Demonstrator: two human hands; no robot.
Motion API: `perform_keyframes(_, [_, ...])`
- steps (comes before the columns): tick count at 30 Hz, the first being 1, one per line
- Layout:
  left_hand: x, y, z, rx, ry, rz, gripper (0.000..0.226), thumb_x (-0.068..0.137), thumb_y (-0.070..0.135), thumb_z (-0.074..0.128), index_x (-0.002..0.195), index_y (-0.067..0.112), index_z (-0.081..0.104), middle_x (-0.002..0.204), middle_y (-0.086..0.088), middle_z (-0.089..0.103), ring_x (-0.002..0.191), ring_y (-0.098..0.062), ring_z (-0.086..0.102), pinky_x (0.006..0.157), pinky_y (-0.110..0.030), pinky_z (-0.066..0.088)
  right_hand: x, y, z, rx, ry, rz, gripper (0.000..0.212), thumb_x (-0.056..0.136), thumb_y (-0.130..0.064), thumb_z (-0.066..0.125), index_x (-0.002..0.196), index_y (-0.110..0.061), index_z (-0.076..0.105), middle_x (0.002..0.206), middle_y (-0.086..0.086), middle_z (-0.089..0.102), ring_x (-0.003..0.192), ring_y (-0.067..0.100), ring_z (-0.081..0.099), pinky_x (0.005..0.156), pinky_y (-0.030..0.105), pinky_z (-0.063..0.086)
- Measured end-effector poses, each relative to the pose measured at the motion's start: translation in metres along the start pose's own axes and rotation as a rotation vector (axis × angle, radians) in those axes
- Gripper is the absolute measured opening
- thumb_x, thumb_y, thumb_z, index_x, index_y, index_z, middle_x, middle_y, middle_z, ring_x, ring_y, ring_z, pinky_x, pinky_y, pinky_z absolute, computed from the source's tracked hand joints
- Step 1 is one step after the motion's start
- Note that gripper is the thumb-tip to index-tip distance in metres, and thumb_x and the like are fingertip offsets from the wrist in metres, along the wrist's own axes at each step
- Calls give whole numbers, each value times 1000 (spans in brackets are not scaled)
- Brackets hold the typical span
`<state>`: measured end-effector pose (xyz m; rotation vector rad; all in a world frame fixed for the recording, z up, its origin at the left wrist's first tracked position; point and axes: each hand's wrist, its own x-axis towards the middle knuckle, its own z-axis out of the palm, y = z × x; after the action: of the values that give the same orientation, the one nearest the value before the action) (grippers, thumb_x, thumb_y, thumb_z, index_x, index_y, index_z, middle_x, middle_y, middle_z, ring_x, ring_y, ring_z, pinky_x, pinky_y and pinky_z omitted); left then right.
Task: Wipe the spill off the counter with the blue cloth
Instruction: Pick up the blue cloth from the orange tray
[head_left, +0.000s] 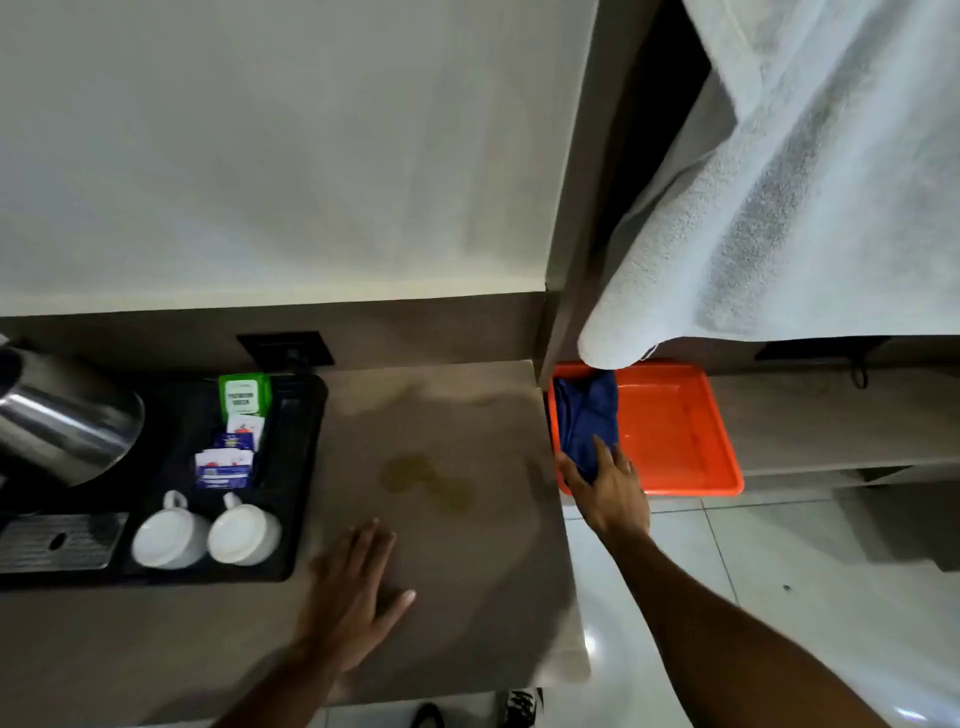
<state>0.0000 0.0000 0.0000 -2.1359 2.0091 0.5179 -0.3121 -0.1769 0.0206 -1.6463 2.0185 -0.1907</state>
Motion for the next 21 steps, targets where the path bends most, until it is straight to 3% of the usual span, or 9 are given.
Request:
perform_keyframes(7, [6, 4, 24, 96, 21, -80, 85, 100, 68, 10, 147, 10, 51, 155, -18, 49, 139, -41, 49, 94, -73, 47, 84, 10, 16, 177, -65, 113, 71, 95, -50, 52, 151, -15, 26, 153, 20, 35, 130, 46, 43, 101, 56, 44])
perform_keyframes(10, [5, 6, 24, 96, 20, -82, 84, 100, 67, 12, 148, 10, 50, 156, -17, 48, 143, -35, 36, 98, -73, 43, 105, 15, 25, 218, -28, 203, 74, 93, -38, 63, 150, -9, 25, 148, 22, 39, 128, 48, 42, 102, 57, 42])
perform_keyframes(14, [4, 6, 24, 81, 3, -89, 83, 100, 67, 13, 149, 12, 51, 158, -16, 46, 145, -32, 34, 108, -66, 34, 129, 16, 25, 304, 67, 320, 78, 83, -34, 76, 142, -6, 33, 132, 25, 54, 119, 46, 52, 96, 58, 47])
perform_keyframes(17, [5, 6, 20, 70, -10, -98, 83, 100, 67, 13, 148, 12, 52, 158, -15, 46, 146, -30, 31, 109, -58, 24, 148, 17, 16, 343, 106, 356, 76, 78, -47, 78, 130, -2, 44, 122, 26, 61, 112, 46, 59, 91, 53, 51])
perform_keyframes(21, [5, 4, 21, 78, -1, -98, 83, 100, 67, 12, 150, 13, 51, 159, -14, 45, 146, -31, 30, 109, -63, 35, 171, 14, 3, 444, -67, 324, 50, 77, -39, 81, 99, 3, 68, 99, 24, 70, 95, 39, 66, 81, 47, 55])
